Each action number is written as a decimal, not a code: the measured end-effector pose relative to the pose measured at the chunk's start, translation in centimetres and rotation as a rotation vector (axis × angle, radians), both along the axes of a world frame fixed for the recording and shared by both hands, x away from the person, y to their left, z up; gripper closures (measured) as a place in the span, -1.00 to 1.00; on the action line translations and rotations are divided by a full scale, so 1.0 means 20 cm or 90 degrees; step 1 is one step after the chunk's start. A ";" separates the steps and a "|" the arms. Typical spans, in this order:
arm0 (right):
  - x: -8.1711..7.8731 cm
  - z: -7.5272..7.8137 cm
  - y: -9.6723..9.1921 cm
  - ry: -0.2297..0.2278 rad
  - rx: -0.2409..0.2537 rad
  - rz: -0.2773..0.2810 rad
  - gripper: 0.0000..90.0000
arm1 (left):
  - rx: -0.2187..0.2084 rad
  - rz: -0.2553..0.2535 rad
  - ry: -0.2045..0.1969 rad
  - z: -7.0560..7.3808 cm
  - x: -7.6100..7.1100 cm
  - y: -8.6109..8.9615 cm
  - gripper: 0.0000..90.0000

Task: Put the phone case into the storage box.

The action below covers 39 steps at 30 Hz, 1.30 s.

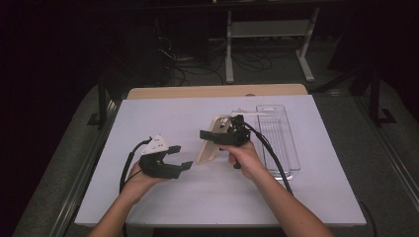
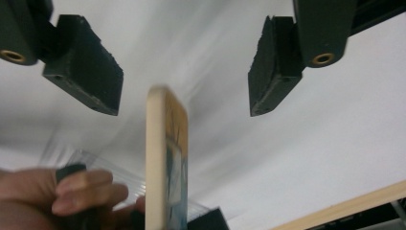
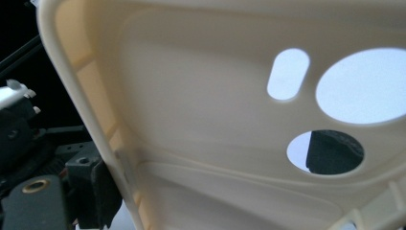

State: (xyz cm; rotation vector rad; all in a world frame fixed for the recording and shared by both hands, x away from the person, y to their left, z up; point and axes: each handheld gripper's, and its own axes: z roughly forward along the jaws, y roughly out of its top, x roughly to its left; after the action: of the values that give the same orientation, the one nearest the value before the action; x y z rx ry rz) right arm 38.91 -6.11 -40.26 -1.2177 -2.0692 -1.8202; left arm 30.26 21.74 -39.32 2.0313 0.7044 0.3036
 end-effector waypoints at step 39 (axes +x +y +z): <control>0.02 0.09 -0.09 -0.015 -0.033 -0.038 -0.76 | 0.034 -0.001 0.031 -0.19 -0.08 0.27 -1.00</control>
State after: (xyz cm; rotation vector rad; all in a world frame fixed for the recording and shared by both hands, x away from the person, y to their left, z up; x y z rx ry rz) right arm 39.31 -7.96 -38.46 -1.2898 -2.1273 -1.8252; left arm 28.57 27.05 -43.06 2.0954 0.7325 0.2747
